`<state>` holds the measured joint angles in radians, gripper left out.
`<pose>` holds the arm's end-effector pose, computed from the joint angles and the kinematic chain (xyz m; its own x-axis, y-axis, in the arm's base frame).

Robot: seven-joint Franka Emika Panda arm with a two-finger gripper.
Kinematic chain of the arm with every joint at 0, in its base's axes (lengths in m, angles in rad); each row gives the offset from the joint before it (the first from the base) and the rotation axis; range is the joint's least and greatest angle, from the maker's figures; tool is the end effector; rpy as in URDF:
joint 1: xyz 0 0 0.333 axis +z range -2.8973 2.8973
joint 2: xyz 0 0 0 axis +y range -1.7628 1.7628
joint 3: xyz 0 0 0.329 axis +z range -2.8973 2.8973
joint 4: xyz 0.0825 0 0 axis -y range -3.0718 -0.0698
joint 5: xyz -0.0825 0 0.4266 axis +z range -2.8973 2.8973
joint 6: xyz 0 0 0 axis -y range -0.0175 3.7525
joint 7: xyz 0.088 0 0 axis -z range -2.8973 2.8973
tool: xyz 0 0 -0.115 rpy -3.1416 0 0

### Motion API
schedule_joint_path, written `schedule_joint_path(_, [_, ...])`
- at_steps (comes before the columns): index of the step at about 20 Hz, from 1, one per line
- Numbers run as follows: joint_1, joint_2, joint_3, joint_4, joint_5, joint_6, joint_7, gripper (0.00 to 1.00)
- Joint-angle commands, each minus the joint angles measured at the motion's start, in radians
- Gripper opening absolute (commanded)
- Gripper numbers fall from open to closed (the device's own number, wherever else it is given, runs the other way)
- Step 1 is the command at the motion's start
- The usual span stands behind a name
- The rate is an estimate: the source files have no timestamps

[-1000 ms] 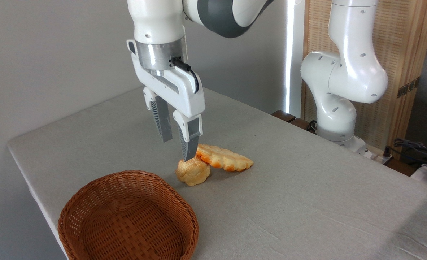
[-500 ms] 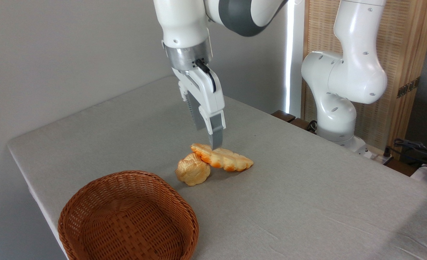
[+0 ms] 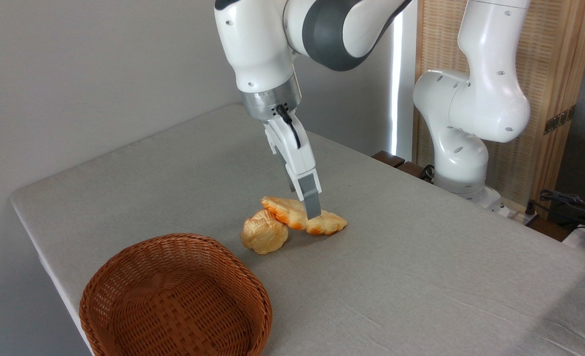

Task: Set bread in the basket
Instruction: 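Move the open gripper over the elongated golden roll and lower it, then close the gripper on the elongated roll and lift it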

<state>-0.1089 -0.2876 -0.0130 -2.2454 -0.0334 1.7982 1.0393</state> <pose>0.4766 -0.0617 0.4598 0.4036 -0.9131 -0.0571 -0.9006 -0.4076 0.1509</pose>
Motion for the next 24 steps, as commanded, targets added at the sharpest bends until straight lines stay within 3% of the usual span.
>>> schedule_joint_path(1, [-0.028, 0.03, 0.002, -0.003, 0.013, 0.044, 0.015, 1.0])
schedule_joint_path(12, [-0.044, 0.059, 0.002, -0.002, 0.015, 0.075, 0.016, 1.0])
schedule_joint_path(13, [-0.044, 0.061, 0.002, -0.002, 0.017, 0.076, 0.019, 0.94])
schedule_joint_path(17, [-0.044, 0.061, 0.004, -0.002, 0.047, 0.082, 0.019, 0.4])
schedule_joint_path(18, [-0.044, 0.061, 0.004, 0.0, 0.049, 0.082, 0.019, 0.36])
schedule_joint_path(24, [-0.043, 0.061, 0.005, 0.001, 0.049, 0.082, 0.019, 0.37])
